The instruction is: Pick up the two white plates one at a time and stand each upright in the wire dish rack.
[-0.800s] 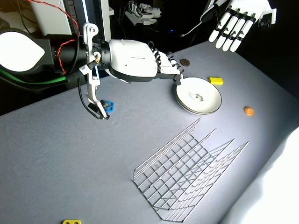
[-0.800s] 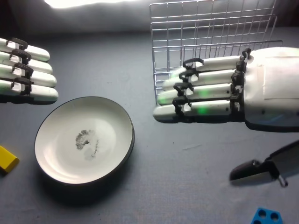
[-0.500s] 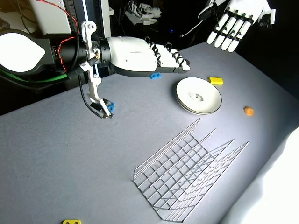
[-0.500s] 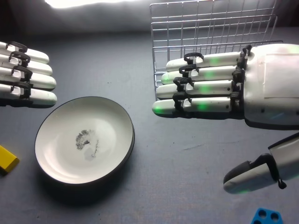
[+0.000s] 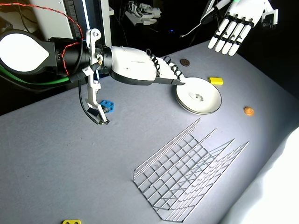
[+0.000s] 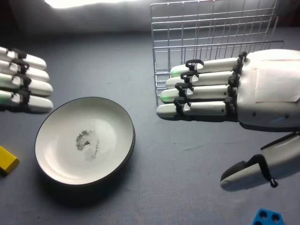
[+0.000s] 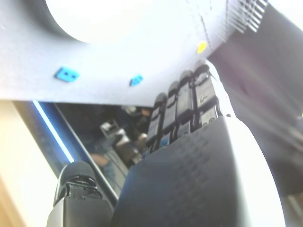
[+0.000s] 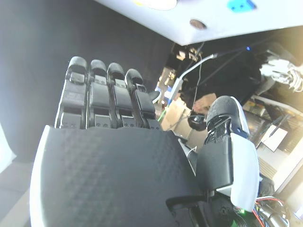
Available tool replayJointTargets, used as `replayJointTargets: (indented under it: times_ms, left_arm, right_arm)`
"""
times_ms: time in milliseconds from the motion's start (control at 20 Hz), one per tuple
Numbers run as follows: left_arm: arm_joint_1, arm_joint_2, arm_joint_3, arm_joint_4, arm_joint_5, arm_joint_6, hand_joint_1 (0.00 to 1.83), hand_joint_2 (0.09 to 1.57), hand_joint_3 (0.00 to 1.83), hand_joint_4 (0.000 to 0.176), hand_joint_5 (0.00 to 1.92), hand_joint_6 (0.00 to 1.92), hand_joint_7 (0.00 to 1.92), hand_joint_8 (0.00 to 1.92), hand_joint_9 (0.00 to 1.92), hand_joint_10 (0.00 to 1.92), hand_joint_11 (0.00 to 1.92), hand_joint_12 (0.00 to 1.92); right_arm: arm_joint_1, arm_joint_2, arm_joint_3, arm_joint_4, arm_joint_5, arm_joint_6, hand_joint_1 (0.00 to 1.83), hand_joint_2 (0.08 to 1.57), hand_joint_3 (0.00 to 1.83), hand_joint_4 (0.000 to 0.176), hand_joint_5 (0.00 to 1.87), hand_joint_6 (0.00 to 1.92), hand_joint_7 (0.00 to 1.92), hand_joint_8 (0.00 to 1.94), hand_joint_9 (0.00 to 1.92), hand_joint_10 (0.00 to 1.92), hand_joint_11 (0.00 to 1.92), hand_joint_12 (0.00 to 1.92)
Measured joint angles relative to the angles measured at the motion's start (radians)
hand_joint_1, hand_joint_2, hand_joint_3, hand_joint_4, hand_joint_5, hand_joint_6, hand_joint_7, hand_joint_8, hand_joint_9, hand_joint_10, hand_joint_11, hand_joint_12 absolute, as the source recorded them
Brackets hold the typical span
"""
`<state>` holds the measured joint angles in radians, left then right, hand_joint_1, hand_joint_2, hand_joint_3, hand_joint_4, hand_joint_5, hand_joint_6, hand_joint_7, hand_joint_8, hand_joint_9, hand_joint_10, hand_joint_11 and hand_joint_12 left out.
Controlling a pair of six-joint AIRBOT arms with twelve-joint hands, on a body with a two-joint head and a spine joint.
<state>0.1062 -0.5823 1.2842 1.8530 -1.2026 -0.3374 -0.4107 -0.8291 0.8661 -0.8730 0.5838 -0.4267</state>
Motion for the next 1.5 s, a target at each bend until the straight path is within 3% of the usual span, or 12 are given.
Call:
replayJointTargets:
  times_ms: [100, 200, 400, 750, 1000, 1500]
  left_arm:
    - [0.106, -0.014, 0.0, -0.05, 0.008, 0.06, 0.0, 1.01, 0.01, 0.0, 0.0, 0.0, 0.0, 0.0, 0.0, 0.0, 0.0, 0.0]
    - [0.161, -0.031, 0.002, -0.057, 0.029, 0.086, 0.0, 1.01, 0.01, 0.0, 0.0, 0.0, 0.0, 0.0, 0.0, 0.0, 0.0, 0.0]
    - [0.288, -0.05, -0.011, -0.232, 0.083, 0.166, 0.0, 1.01, 0.01, 0.0, 0.0, 0.0, 0.0, 0.0, 0.0, 0.0, 0.0, 0.0]
    - [0.501, -0.151, 0.018, -0.327, 0.14, 0.25, 0.0, 1.02, 0.01, 0.0, 0.0, 0.0, 0.0, 0.0, 0.0, 0.0, 0.0, 0.0]
    - [0.562, -0.173, 0.009, -0.337, 0.155, 0.319, 0.0, 1.02, 0.01, 0.0, 0.0, 0.0, 0.0, 0.0, 0.0, 0.0, 0.0, 0.0]
    - [0.598, -0.245, 0.09, -0.354, 0.234, 0.329, 0.0, 1.02, 0.0, 0.0, 0.0, 0.0, 0.0, 0.0, 0.0, 0.0, 0.0, 0.0]
  right_arm:
    - [0.0, -0.003, 0.008, 0.0, 0.01, 0.003, 0.0, 1.1, 0.01, 0.0, 0.0, 0.0, 0.0, 0.0, 0.0, 0.0, 0.0, 0.0]
    - [0.003, -0.01, 0.033, -0.055, 0.032, 0.048, 0.0, 1.1, 0.01, 0.0, 0.0, 0.0, 0.0, 0.0, 0.0, 0.0, 0.0, 0.0]
    - [0.005, -0.011, 0.035, -0.068, 0.022, 0.064, 0.0, 1.1, 0.01, 0.0, 0.0, 0.0, 0.0, 0.0, 0.0, 0.0, 0.01, 0.0]
    - [0.011, -0.025, 0.032, -0.043, -0.081, 0.071, 0.0, 1.09, 0.0, 0.0, 0.0, 0.0, 0.0, 0.0, 0.0, 0.0, 0.0, 0.0]
    - [0.015, -0.025, 0.032, -0.041, -0.082, 0.071, 0.0, 1.1, 0.0, 0.0, 0.0, 0.0, 0.0, 0.0, 0.0, 0.0, 0.0, 0.0]
    - [0.015, -0.038, 0.052, -0.006, -0.109, 0.07, 0.0, 1.09, 0.0, 0.0, 0.0, 0.0, 0.0, 0.0, 0.0, 0.0, 0.0, 0.0]
